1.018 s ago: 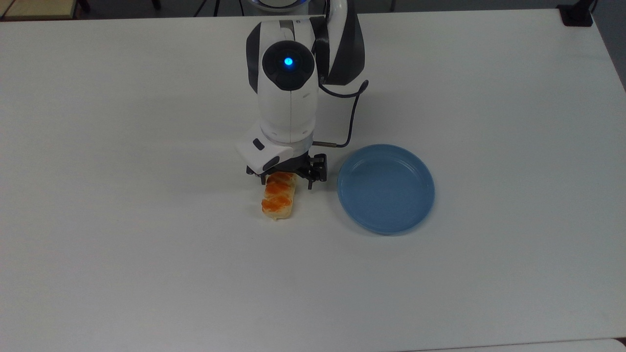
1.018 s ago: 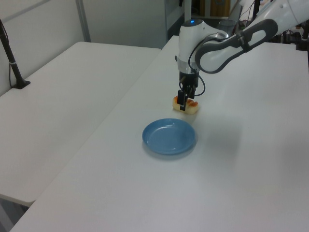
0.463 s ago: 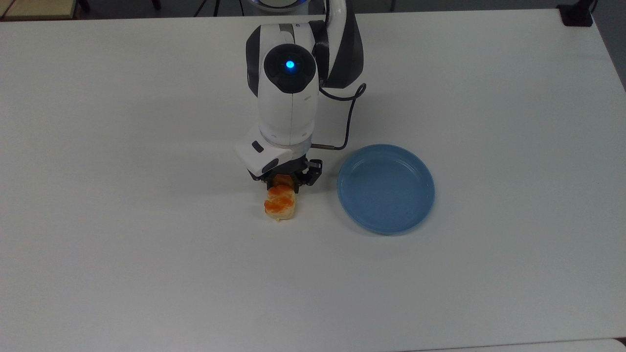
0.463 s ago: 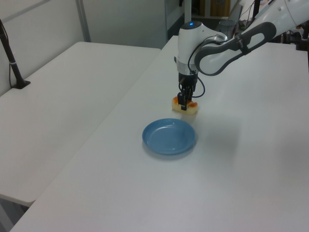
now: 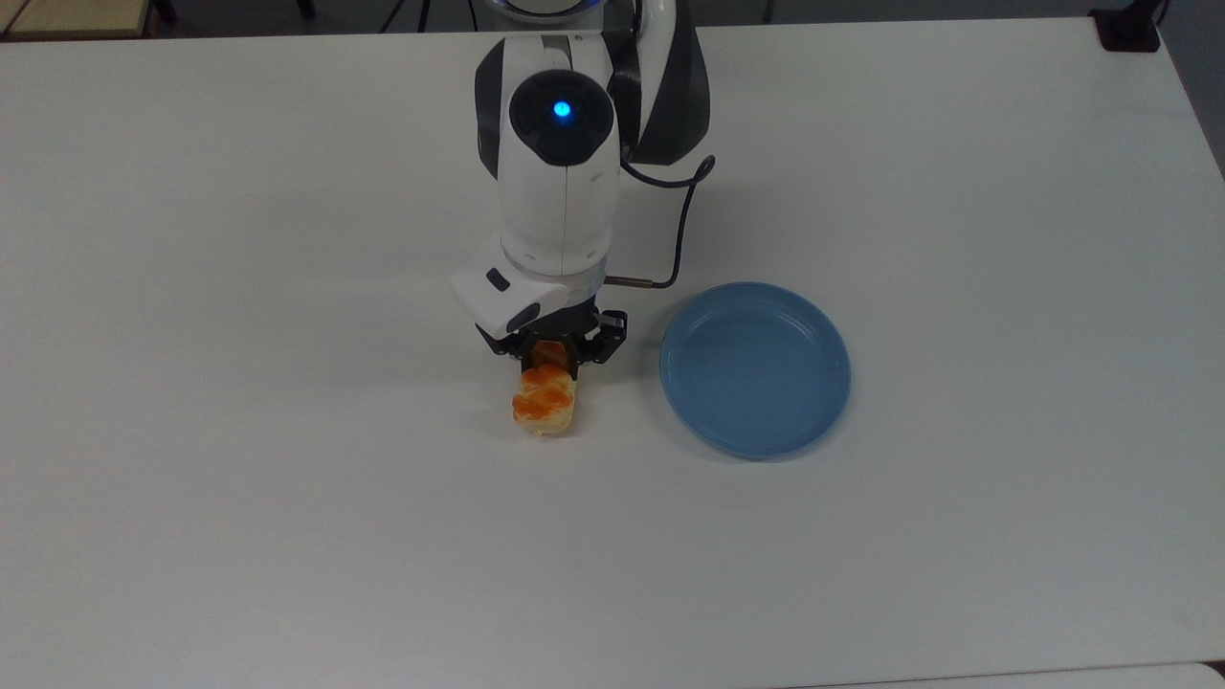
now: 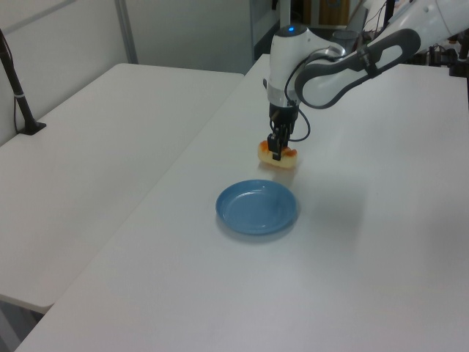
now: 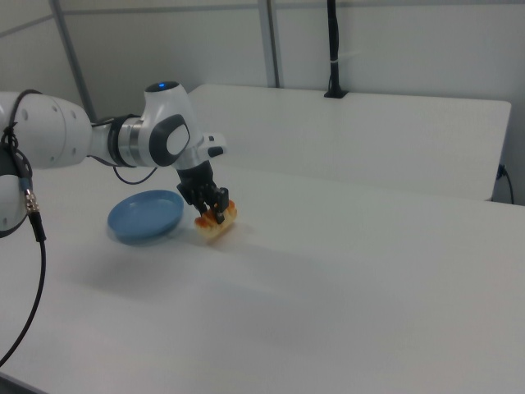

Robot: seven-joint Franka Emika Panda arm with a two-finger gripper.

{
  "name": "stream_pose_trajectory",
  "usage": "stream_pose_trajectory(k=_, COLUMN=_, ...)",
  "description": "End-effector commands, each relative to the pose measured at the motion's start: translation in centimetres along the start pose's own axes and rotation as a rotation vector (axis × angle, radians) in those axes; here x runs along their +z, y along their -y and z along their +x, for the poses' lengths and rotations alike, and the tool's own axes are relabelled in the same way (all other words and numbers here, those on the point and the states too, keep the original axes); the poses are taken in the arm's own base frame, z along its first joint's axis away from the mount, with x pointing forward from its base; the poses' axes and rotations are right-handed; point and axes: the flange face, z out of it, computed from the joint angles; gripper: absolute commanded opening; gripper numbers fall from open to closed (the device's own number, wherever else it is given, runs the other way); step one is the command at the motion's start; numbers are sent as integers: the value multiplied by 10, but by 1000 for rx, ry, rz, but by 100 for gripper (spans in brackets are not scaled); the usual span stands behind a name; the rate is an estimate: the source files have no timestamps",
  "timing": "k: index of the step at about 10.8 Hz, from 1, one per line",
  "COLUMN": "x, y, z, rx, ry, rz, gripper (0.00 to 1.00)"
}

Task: Put the bread on a plate
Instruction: 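Carry the bread roll over the blue plate and lower it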

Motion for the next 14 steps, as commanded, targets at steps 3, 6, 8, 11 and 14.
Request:
stream_pose_trajectory(k=3, x=-51, y=84, z=-29, rx=-140, ry=19, rz=32, gripper=47)
stream_pose_trajectory(k=6, x=-46, y=149, z=-47, rx=-148, ry=18, rz=28, gripper=48)
stream_pose_trajectory(k=8, x=-33, y=170, z=-54, rx=-154, ry=27, rz=26, gripper=48)
stream_pose_trajectory(k=11, x=-24, y=179, z=-43, rx=-154, ry=-24, rz=50, gripper=53)
stream_pose_trajectory(k=14, x=-21, y=180, z=-41, rx=-159, ry=-38, rz=49, gripper=91)
